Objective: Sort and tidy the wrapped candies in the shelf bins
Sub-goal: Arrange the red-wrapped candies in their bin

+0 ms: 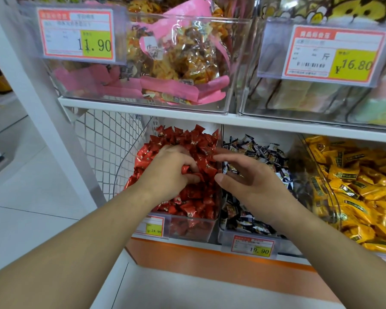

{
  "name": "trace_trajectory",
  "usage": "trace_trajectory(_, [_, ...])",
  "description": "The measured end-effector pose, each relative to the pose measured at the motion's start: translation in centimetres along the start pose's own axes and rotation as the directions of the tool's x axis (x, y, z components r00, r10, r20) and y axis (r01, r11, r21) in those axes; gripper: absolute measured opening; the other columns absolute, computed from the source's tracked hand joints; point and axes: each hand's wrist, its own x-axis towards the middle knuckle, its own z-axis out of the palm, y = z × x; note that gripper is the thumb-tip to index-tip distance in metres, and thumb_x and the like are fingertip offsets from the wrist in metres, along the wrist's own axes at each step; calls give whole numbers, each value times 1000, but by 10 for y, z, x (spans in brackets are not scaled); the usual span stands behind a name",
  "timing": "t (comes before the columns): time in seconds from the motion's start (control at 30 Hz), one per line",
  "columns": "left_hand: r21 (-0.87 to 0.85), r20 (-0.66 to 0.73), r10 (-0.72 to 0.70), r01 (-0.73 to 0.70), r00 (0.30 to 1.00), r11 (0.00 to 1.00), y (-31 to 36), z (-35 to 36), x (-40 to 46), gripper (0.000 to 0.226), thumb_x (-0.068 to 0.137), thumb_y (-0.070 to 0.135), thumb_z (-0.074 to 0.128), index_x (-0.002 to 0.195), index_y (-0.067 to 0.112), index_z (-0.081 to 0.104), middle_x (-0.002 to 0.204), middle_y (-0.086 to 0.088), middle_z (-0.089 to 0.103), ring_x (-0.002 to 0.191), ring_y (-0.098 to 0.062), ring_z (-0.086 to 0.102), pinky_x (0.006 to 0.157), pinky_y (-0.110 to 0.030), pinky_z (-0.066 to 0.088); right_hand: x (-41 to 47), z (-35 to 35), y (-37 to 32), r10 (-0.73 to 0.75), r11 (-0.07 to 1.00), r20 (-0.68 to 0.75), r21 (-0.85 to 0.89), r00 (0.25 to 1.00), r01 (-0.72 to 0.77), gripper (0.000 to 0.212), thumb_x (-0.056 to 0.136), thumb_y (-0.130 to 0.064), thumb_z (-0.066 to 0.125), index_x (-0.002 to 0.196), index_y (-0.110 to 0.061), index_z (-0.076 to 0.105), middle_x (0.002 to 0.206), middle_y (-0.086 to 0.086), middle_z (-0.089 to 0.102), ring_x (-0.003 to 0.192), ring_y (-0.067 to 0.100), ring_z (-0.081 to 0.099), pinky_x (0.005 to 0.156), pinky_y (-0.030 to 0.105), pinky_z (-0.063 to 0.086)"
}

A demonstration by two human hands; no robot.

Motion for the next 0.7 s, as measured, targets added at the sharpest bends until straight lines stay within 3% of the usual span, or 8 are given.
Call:
trace_trajectory(0.07, [-33,-43,-12,11,999,999,-1,-2,3,12,79,42,86,86,39,77,108,18,61,110,-13,54,103,-39,46,0,0,-1,-2,1000,2,-5,1000,2,32,94,-28,74,124,-38,70,144,-30,54,137,-8,47,118,34,41])
trace_trajectory(0.2, [-89,-98,-43,34,994,995,5,-8,1,13,85,35,83,96,34,78,113,17,63,109,-7,58,99,-27,45,-1,0,-2,-2,1000,-10,-12,1000,2,31,94,-27,74,123,-38,70,143,-30,55,134,-11,48,118,31,41])
trace_trajectory(0.4, [-155,52,-8,16,999,988,19,-27,-17,29,90,33,78,115,46,72,130,30,57,125,6,50,107,-16,32,0,1,0,-17,1000,-11,-3,1000,17,31,93,-27,75,122,-38,71,144,-27,57,137,-7,47,117,35,42])
trace_trajectory(0.5, [-149,46,13,-6,999,989,26,-36,-31,35,96,23,71,120,49,69,140,33,51,132,9,43,108,-10,25,0,1,0,-19,1000,-10,3,1000,19,31,93,-27,74,122,-38,71,144,-26,57,137,-7,48,117,35,43])
trace_trajectory(0.57, [-117,-28,19,-22,999,993,31,-39,-42,39,97,14,66,118,46,70,134,33,54,126,12,46,107,-7,30,0,1,0,-15,1000,-13,0,1000,15,31,93,-28,74,121,-39,71,144,-26,56,136,-8,49,117,34,43])
trace_trajectory(0.63, [-97,-66,27,-33,997,995,35,-39,-55,34,96,15,65,113,43,72,114,29,61,109,11,54,91,-1,37,0,1,0,-12,1000,-9,-2,1000,12,31,93,-29,74,121,-39,71,145,-28,55,136,-8,48,117,34,42])
trace_trajectory(0.7, [-98,18,6,-5,1000,995,37,-35,-65,27,96,22,65,108,45,72,90,24,65,86,5,63,73,-5,45,0,1,-1,-11,1000,-6,-4,1000,10,31,93,-29,74,122,-40,70,145,-28,55,135,-8,49,117,33,42])
